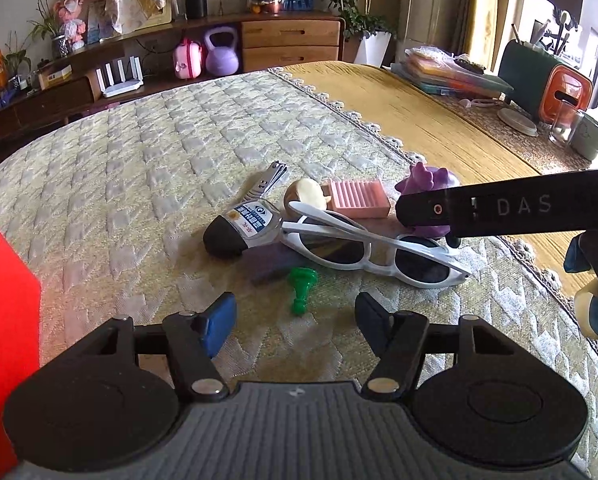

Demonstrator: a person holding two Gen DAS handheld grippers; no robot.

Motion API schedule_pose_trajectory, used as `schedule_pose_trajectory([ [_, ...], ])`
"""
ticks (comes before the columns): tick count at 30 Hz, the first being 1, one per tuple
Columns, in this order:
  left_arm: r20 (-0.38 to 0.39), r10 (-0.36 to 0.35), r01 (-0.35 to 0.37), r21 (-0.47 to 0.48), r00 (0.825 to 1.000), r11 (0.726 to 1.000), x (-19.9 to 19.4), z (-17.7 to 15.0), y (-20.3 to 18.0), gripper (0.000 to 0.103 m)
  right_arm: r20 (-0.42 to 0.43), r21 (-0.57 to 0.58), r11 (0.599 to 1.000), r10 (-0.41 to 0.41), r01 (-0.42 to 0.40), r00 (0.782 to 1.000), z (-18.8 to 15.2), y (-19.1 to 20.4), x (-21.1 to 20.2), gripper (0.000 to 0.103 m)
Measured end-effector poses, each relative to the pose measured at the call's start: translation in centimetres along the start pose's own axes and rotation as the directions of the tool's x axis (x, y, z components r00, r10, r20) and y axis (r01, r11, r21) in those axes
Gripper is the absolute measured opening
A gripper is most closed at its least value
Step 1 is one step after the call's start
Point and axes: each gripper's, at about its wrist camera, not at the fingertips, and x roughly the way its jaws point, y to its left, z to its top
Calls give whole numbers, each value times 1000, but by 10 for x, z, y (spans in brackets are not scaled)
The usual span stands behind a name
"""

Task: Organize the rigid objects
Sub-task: 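Grasp the purple plush toy with the right gripper while the left grasps the green pushpin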

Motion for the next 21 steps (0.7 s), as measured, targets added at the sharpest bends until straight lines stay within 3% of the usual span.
schedule_pose_trajectory([
  [6,15,-13,12,25,1000,1000,2,3,-5,35,-2,-10,1000,-5,5,1000,0,3,5,59],
  [12,23,-21,20,31,1000,999,3,5,-5,15,7,-11,1000,-24,24,1000,0,3,4,51],
  [21,25,-21,20,31,999,999,3,6,-2,13,22,-4,999,-34,34,999,-2,5,-1,50],
])
